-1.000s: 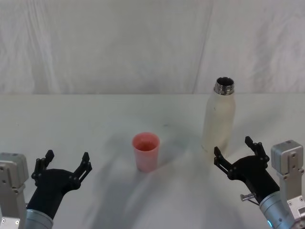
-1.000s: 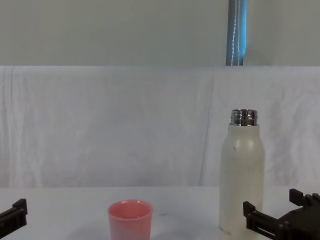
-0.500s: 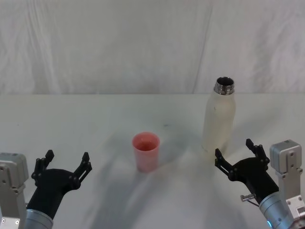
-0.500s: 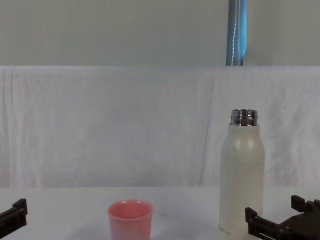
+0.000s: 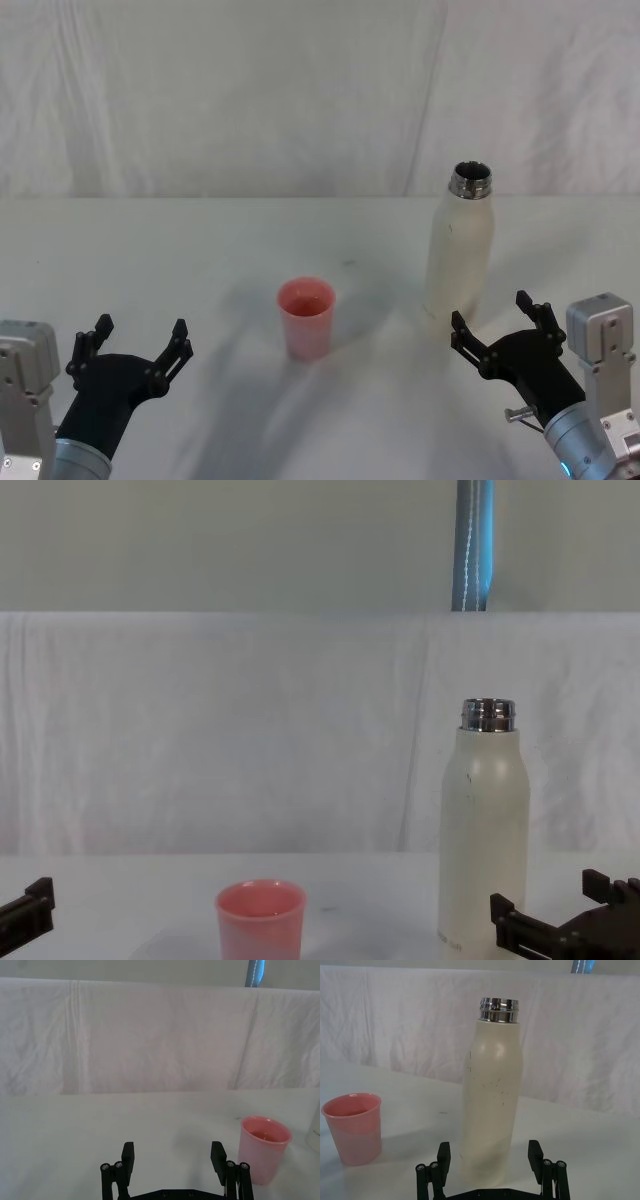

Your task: Grasp the thermos with one hand and pour water into the cup lid.

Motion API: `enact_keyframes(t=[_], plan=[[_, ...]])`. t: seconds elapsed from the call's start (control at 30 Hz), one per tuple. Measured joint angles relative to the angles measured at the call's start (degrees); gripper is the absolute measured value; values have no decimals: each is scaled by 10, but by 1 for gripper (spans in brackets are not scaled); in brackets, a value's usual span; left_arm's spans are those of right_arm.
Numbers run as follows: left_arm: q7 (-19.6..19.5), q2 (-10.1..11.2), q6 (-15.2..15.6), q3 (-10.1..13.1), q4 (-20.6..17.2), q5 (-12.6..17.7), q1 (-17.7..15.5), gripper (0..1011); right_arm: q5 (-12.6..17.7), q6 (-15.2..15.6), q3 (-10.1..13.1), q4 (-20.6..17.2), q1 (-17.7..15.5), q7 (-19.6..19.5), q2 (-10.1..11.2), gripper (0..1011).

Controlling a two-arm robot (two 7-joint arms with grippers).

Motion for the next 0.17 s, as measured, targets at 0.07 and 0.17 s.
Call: enact_keyframes(t=[0.07,0.17], plan=[[0,0,0,0,0,0,0,1001,0,0,0,0,0,0,0,1001],[0,0,0,0,0,0,0,1001,0,-1,0,0,0,0,0,1001]])
